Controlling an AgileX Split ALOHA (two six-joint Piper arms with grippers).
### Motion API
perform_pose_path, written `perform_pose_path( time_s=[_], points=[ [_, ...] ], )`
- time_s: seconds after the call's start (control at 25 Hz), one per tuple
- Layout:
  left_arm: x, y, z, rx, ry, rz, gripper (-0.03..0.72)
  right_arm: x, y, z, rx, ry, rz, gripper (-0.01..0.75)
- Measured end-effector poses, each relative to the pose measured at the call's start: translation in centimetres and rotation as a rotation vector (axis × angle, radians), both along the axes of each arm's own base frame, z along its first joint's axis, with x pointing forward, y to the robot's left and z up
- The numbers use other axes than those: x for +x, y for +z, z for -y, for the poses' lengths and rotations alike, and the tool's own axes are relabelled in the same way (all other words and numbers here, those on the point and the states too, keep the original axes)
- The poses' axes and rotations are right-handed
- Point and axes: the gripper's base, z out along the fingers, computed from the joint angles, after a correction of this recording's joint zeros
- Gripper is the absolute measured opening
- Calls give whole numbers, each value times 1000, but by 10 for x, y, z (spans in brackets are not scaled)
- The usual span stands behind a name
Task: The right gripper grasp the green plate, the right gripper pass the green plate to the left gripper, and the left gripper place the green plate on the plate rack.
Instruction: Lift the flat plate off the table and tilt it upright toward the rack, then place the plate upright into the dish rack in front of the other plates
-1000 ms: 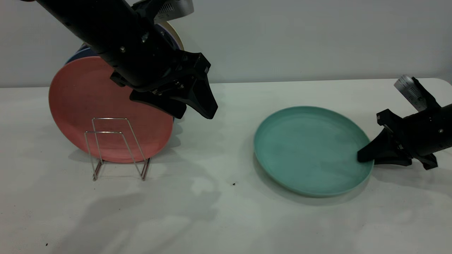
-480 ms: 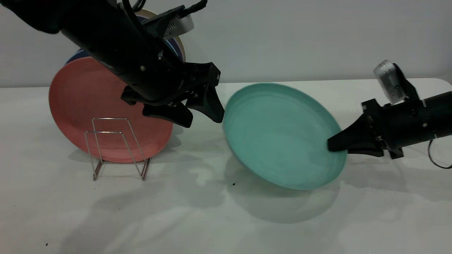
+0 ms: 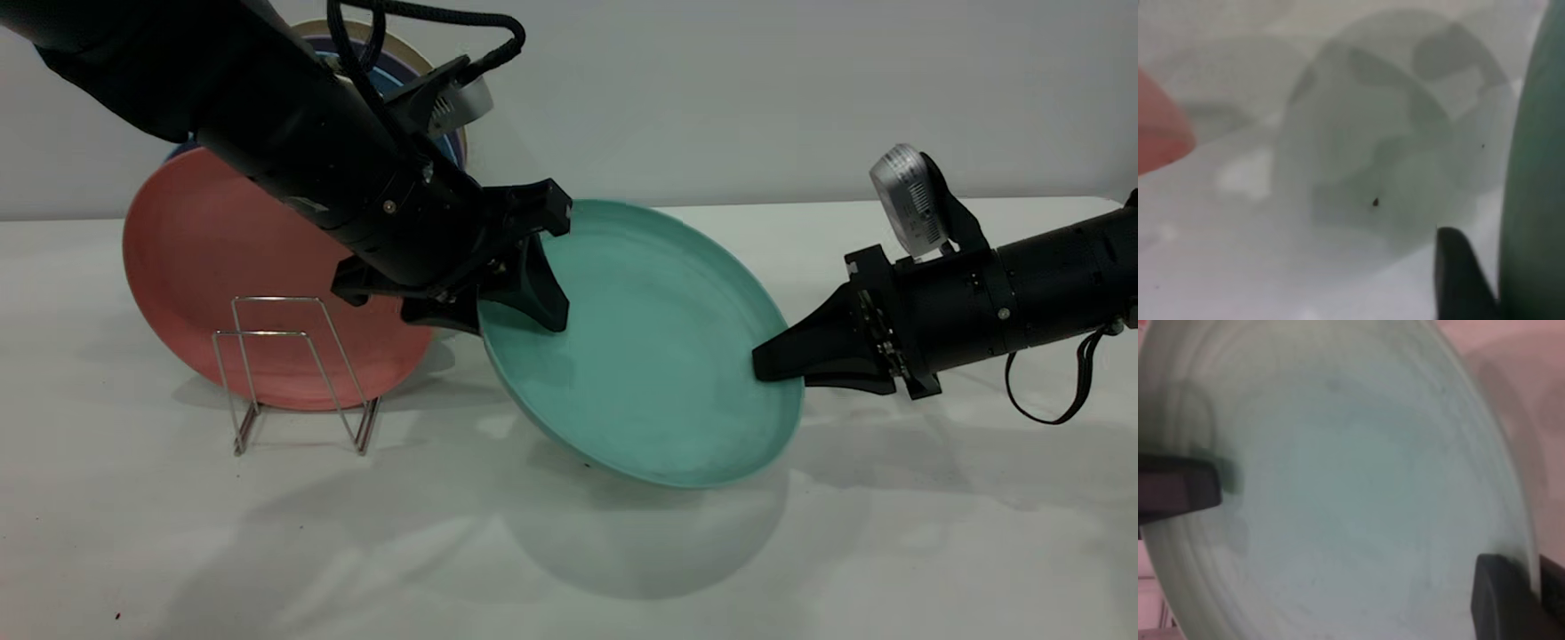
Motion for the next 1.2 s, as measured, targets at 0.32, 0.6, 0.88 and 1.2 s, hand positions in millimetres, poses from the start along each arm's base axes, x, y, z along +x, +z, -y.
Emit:
perform_pose_path(
  time_s=[0.32, 0.6, 0.88, 1.2],
  points=[
    [1, 2, 1, -17, 0, -1, 99, 0, 2, -2, 18, 15, 22, 112],
    [3, 11, 1, -17, -18, 46, 100, 9, 30, 5, 51, -21, 117, 495],
    [1, 26, 0, 17, -127, 133, 100, 18, 129, 39, 16, -91, 348, 585],
    [-17, 108, -46, 142, -524, 399, 100, -43, 246, 41, -157, 98, 360, 472]
  ],
)
